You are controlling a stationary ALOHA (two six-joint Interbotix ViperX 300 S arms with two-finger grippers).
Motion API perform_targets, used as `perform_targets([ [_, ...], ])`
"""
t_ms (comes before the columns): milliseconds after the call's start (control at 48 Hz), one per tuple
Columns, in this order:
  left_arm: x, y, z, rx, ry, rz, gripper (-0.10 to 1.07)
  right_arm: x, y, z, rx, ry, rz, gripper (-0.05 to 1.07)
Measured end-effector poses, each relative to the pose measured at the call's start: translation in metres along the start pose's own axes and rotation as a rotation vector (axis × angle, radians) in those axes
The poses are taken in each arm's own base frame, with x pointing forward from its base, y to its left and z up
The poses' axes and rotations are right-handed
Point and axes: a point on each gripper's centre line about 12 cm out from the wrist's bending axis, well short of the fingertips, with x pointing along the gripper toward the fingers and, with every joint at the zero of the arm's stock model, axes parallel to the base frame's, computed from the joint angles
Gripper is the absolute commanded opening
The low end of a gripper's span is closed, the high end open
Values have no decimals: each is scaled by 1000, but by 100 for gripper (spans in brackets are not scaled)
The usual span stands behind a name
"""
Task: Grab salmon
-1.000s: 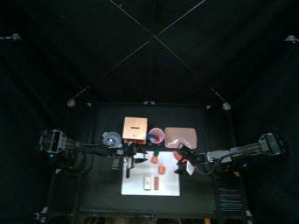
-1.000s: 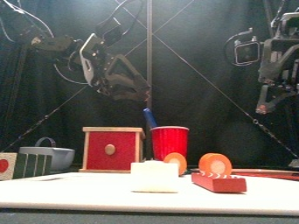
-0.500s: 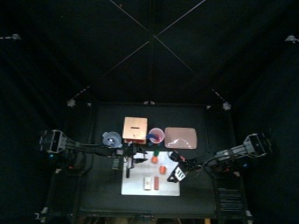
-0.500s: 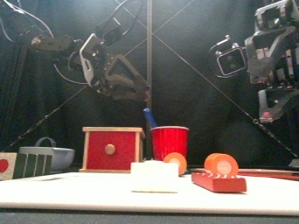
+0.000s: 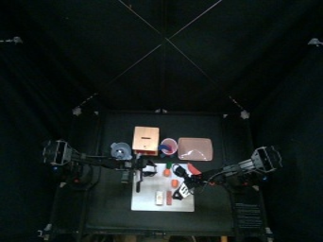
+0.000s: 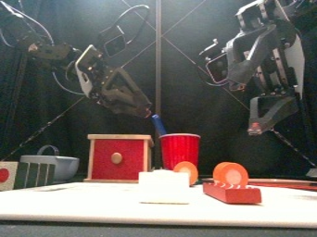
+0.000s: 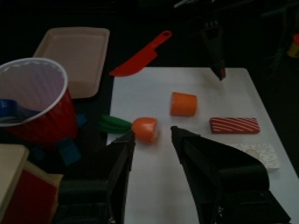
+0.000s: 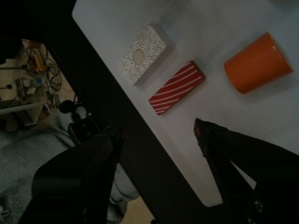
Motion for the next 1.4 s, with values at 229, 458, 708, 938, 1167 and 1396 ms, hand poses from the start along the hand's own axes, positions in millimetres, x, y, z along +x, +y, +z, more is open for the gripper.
perform_targets([
  [229,-12,2,-6,-2,6,6,78,-4,-1,17,29,-1,-24,95],
  [458,-17,2,-7,-6,3,8,78,-4,4,26,9,12,-45,95],
  [708,-19,3,-10,-10,11,10,78,-8,15,32,-20,41,-62,95],
  [938,-19,3,-11,-12,11,10,78,-17,32,43,-84,68,-95,95],
  [1167,-20,3,-15,-12,21,10,78,-26,30,52,-20,61,-204,95],
  [1396,-20,3,-16,-11,24,12,78,-25,33,40,56,5,-274,95],
])
